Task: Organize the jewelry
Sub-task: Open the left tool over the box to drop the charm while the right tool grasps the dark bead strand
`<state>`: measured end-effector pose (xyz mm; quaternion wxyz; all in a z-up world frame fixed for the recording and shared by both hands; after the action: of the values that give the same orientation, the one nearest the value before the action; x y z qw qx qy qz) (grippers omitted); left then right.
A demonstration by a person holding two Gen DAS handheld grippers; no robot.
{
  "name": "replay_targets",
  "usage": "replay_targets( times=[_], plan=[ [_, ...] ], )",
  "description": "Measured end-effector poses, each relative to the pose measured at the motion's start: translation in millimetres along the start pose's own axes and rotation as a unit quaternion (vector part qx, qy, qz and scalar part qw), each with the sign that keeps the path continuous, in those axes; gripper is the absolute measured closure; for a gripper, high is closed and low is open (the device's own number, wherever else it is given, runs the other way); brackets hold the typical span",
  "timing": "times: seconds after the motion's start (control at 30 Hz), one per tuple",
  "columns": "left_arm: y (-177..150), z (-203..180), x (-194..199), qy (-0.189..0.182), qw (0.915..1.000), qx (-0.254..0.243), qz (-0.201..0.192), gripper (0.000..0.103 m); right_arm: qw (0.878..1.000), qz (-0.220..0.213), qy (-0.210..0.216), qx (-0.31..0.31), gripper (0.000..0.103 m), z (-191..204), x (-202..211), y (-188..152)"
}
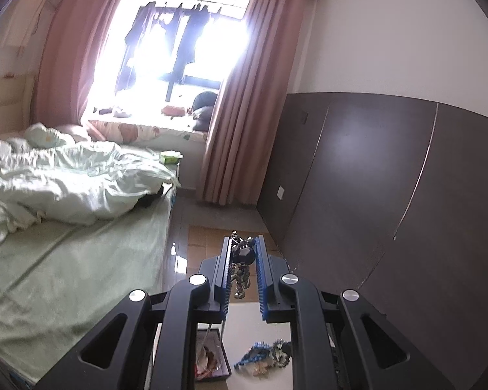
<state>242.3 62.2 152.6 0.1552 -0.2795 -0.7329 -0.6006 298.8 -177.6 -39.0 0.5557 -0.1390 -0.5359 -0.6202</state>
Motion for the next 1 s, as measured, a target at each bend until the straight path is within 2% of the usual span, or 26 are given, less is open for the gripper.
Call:
replay_targets(
  times=[0.17,0.4,0.67,1.0],
  plan=[
    [15,-6,-11,-0.001,0.9999,-0.01,0.003,0.091,1.0,-0.007,0.001,0.005,0.092,7,5,1],
    [6,0,-36,-0.004,0.9997,-0.007,0.024,0.091,1.0,-0.009,-0.01,0.005,0.092,6,7,0],
    [-32,36,-92,0.004,0.9961,0.03,0.083,0.091,1.0,-0.01,-0.01,0.011,0.092,9,3,3],
    [-92,87,-147,0.009,0.9849,0.082,0.153,0.091,1.0,-0.003,-0.001,0.013,0.092,18,-22,13]
  ],
)
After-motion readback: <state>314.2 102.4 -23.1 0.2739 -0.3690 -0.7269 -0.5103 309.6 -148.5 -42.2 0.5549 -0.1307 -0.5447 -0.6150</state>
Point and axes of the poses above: each gripper's, at about its wrist camera, not at the fingertips, and x roughly against the way its jaws point, z to its left, y to its top, the point moved 1 cm from there along -x, roughly the way its jaws point, and after that the axes turned 15 degrees about z, right-handed, at the moved point
